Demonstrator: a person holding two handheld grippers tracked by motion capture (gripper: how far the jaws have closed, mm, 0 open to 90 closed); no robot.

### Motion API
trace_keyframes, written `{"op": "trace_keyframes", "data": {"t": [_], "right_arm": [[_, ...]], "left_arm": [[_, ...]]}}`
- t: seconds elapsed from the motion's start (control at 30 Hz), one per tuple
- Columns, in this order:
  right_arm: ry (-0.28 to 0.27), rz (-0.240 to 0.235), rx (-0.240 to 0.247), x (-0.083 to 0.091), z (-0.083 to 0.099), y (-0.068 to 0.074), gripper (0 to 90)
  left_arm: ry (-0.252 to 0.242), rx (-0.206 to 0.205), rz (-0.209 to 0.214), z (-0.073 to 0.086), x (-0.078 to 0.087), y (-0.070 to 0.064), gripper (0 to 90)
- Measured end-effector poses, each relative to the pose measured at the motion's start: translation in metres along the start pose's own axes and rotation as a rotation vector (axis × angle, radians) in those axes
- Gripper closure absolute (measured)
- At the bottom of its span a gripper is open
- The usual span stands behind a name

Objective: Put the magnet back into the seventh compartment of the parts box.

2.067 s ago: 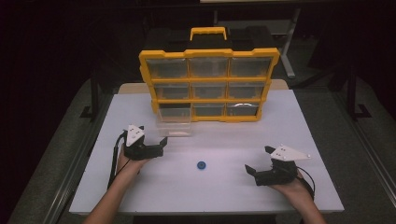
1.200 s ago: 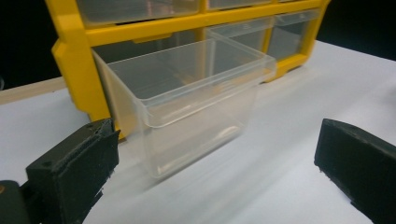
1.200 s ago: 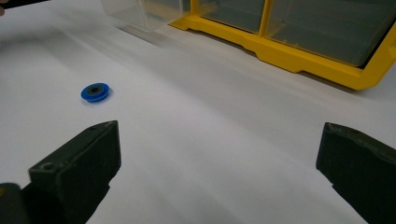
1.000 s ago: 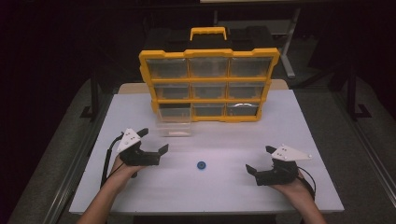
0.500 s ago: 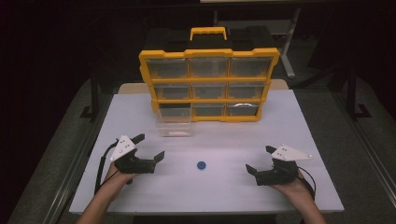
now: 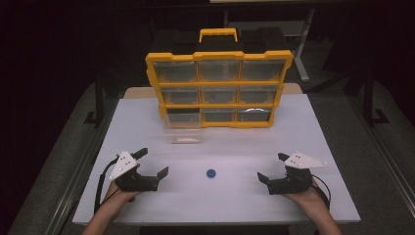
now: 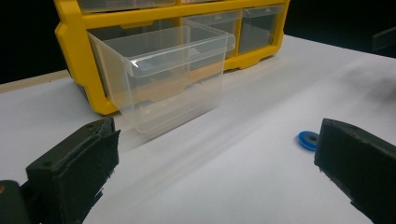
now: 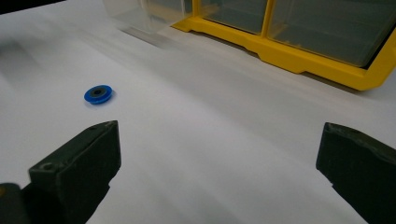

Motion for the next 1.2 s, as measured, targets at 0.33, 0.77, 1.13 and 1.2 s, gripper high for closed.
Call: {"op": "trace_keyframes", "data": {"t": [0.33,0.77,1.13,1.2], "right_arm": [[0.001,-0.025,-0.01,-0.001,-0.002,0.001,0.0],[0.05,-0.074,0.0,-0.008,-0.009,0.007,0.0],[0.103,-0.101,0.008,-0.015,-0.013,0.011,0.0],[0.108,-0.103,0.015,-0.016,-0.014,0.011,0.0]], "left_arm": [[0.01,-0.011,-0.006,0.007,0.002,0.004,0.0],[0.009,0.016,-0.007,0.009,0.004,0.008,0.0],[0.016,0.028,-0.001,0.011,0.003,0.01,0.0],[0.015,0.026,-0.001,0.01,0.003,0.009,0.0]]}}
Point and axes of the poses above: each handheld gripper's, and its own axes: x roughly backward along the jaws, z roughly out of its underside, y roughly to its left, the point moved 8 cm from there along -x, roughly forward along the jaws, and after that the axes turned 6 degrees about x, right-handed, at the moved point
